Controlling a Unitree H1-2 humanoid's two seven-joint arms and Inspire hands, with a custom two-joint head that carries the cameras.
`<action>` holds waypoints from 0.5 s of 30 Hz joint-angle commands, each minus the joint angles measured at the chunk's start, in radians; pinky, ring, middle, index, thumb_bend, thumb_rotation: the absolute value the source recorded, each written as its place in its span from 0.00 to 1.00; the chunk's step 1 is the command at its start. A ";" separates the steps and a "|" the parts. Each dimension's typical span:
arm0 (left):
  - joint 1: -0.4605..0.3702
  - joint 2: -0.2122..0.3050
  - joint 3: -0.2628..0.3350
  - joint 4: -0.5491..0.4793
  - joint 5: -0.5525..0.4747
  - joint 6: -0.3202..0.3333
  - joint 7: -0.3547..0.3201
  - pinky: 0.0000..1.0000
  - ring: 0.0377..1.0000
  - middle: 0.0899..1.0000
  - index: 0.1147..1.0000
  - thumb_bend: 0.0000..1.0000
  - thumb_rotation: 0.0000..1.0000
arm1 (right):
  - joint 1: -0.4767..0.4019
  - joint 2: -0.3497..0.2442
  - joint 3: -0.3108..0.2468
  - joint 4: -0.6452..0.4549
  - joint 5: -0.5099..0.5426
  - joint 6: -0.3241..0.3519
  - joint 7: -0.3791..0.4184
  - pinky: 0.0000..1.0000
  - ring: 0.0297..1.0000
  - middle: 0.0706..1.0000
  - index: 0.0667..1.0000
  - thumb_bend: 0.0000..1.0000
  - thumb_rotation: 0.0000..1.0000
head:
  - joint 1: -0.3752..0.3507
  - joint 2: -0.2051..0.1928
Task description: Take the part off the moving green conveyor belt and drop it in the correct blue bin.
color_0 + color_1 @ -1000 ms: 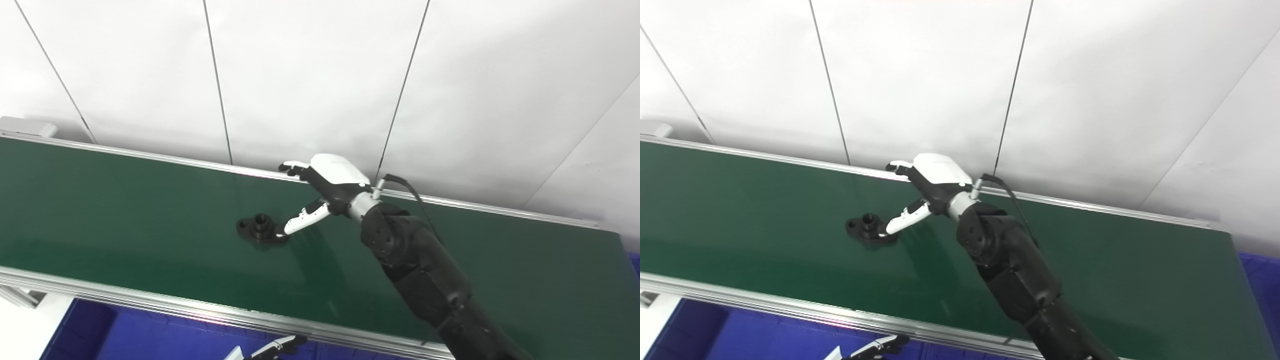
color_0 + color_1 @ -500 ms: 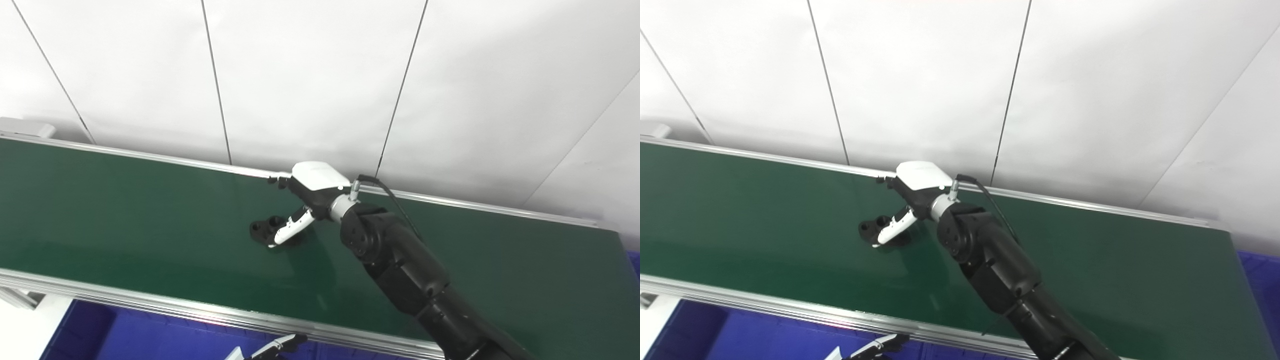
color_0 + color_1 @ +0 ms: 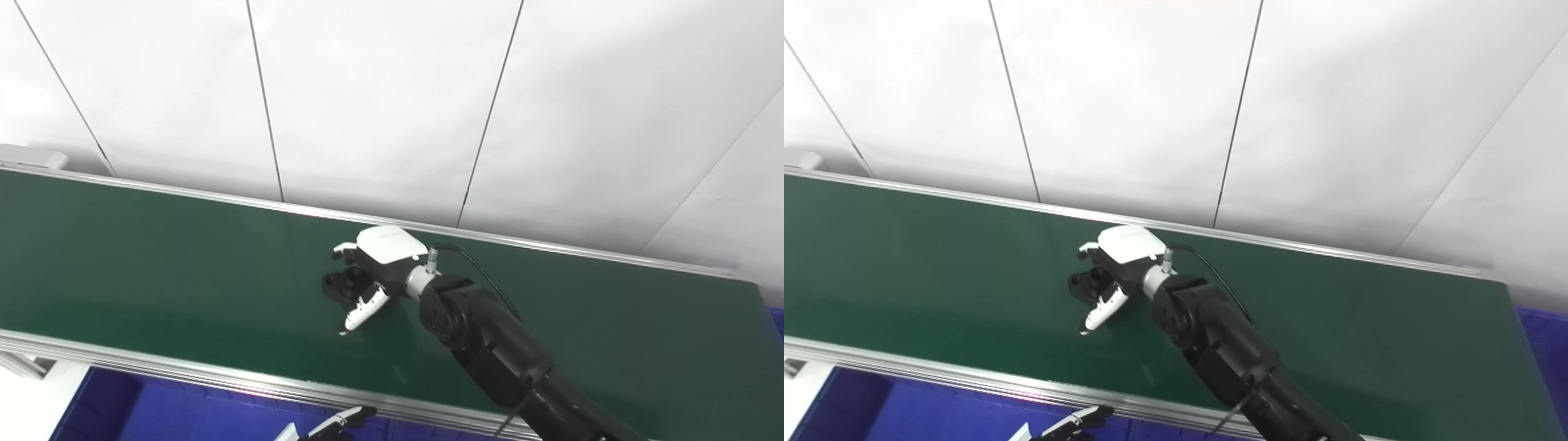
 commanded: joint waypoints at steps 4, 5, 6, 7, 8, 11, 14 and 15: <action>0.008 -0.004 0.006 -0.031 0.000 -0.032 -0.006 0.78 0.85 0.90 0.87 0.89 0.55 | -0.007 -0.015 0.013 -0.044 -0.021 -0.045 0.015 0.53 0.64 0.72 0.80 0.88 0.38 | 0.002 0.009; 0.008 -0.004 0.006 -0.033 0.000 -0.032 -0.007 0.78 0.86 0.90 0.87 0.89 0.55 | -0.003 -0.020 0.014 -0.048 -0.023 -0.047 0.019 0.51 0.63 0.71 0.80 0.88 0.37 | 0.000 0.015; 0.008 -0.004 0.006 -0.034 0.002 -0.032 -0.007 0.78 0.86 0.90 0.87 0.89 0.55 | 0.004 -0.028 0.014 -0.055 -0.024 -0.053 0.019 0.50 0.60 0.69 0.79 0.88 0.35 | 0.000 0.018; 0.008 -0.004 0.007 -0.035 0.004 -0.032 -0.006 0.78 0.86 0.90 0.87 0.89 0.55 | 0.010 -0.035 0.014 -0.060 -0.024 -0.059 0.019 0.49 0.59 0.67 0.78 0.88 0.33 | 0.000 0.018; 0.009 -0.006 0.008 -0.037 0.006 -0.032 -0.004 0.78 0.86 0.90 0.87 0.89 0.56 | 0.017 -0.042 0.013 -0.068 -0.023 -0.062 0.023 0.49 0.59 0.67 0.78 0.87 0.31 | 0.002 0.023; 0.011 -0.007 0.009 -0.042 0.012 -0.032 0.001 0.78 0.85 0.90 0.87 0.89 0.56 | 0.033 -0.063 0.009 -0.096 -0.019 -0.060 0.045 0.49 0.60 0.68 0.77 0.85 0.27 | 0.000 0.028; 0.013 -0.006 0.011 -0.043 0.016 -0.032 -0.001 0.79 0.86 0.90 0.87 0.88 0.57 | 0.049 -0.083 0.003 -0.130 -0.023 -0.063 0.048 0.35 0.42 0.51 0.68 0.67 0.08 | 0.000 0.035; 0.013 -0.004 0.011 -0.042 0.015 -0.032 -0.003 0.79 0.86 0.90 0.88 0.88 0.57 | 0.055 -0.089 0.003 -0.139 -0.029 -0.070 0.038 0.30 0.35 0.47 0.57 0.60 0.04 | 0.000 0.035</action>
